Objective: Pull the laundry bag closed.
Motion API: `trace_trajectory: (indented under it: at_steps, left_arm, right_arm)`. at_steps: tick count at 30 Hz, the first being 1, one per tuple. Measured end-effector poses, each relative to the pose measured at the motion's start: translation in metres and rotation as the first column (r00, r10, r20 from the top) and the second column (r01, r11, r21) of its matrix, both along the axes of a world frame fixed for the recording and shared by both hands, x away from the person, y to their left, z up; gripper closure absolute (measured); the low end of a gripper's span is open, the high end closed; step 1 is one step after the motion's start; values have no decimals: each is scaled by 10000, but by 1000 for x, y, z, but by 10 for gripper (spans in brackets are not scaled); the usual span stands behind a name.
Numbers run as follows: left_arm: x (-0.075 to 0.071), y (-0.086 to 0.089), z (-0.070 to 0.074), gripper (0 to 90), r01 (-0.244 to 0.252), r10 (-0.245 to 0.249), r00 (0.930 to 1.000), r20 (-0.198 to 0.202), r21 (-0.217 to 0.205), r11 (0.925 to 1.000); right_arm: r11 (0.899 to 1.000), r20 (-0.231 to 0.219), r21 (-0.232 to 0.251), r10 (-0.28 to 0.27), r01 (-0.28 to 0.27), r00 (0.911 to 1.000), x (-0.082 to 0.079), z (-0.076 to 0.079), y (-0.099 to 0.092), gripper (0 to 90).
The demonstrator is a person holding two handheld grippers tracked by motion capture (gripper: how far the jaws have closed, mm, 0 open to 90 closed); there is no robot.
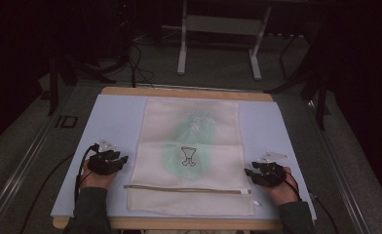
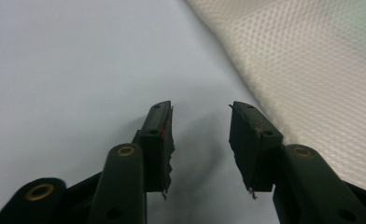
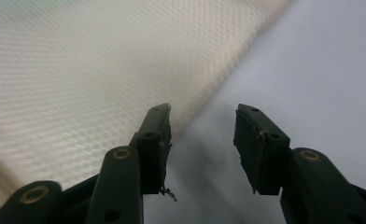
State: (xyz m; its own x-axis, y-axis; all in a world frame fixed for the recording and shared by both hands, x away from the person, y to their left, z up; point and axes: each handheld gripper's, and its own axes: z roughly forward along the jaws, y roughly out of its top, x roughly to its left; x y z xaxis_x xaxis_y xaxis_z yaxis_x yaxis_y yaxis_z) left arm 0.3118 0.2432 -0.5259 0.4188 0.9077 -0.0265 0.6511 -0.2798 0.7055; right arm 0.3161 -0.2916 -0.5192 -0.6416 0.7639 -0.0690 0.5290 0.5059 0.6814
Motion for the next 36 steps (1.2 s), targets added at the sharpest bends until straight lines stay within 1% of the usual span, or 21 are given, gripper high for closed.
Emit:
trace_trajectory:
  at_steps: [1,2,3,4,5,7,8,9,13,14,16,19,21,28,29,30,32,36]
  left_arm:
    - [0,1,1,621,49,-48,10000,51,-113,9999]
    - [-1,2,2,633,157,-155,9998,84,-296,9994]
    - [-1,2,2,634,157,-155,9998,84,-296,9994]
    - [-1,2,2,635,299,-296,9995,77,-370,9989]
    - [-1,2,2,635,299,-296,9995,77,-370,9989]
    - [-2,0,3,635,524,-521,9986,76,-453,9976]
    - [-2,0,3,635,608,-605,9981,89,-423,9972]
    - [-2,-1,3,635,668,-666,9978,66,-440,9968]
    - [-1,-3,2,643,1009,-1014,9948,-47,-654,9927]
    - [-1,-4,2,659,1181,-1190,9929,-76,-802,9898]
    - [-1,-4,2,665,1250,-1262,9920,-90,-846,9885]
    - [-1,-5,2,674,1344,-1360,9906,-135,-841,9873]
    - [-1,-6,2,674,1322,-1346,9906,-246,-812,9879]
    - [-1,-8,2,706,1596,-1627,9862,-304,-854,9835]
    - [-1,-9,2,706,1772,-1805,9830,-328,-844,9805]
    - [-1,-10,2,710,1909,-1941,9804,-330,-824,9782]
    - [-1,-13,2,720,2110,-2136,9765,-293,-726,9748]
    - [-2,-16,3,733,2331,-2354,9715,-262,-719,9698]
  right_arm:
    - [10000,-27,25,72,-72,10000,-1,2,1,564]
    - [9995,-22,-55,309,-309,9995,-2,4,5,567]
    - [9995,-22,-55,309,-309,9995,-2,4,5,567]
    - [9986,-104,-196,489,-491,9987,-3,4,10,570]
    - [9986,-104,-196,489,-491,9987,-3,4,10,570]
    - [9975,-149,-318,620,-625,9980,-3,3,14,573]
    - [9968,-221,-297,742,-749,9970,-3,2,17,570]
    - [9968,-221,-297,742,-749,9970,-3,2,17,570]
    - [9956,-315,-11,938,-939,9951,-4,6,22,560]
    - [9944,-303,-29,1054,-1055,9940,-5,7,24,557]
    - [9937,-307,-54,1119,-1121,9932,-5,7,25,555]
    - [9916,-377,-67,1285,-1288,9910,-6,7,29,564]
    - [9902,-409,-86,1392,-1397,9894,-6,7,31,566]
    - [9871,-469,-24,1600,-1603,9860,-8,9,37,558]
    - [9864,-492,-50,1636,-1640,9853,-8,9,39,556]
    - [9846,-590,70,1748,-1747,9828,-8,8,41,553]
    - [9829,-632,199,1840,-1831,9809,-9,9,43,554]
    - [9795,-615,273,2009,-1996,9777,-10,11,47,553]
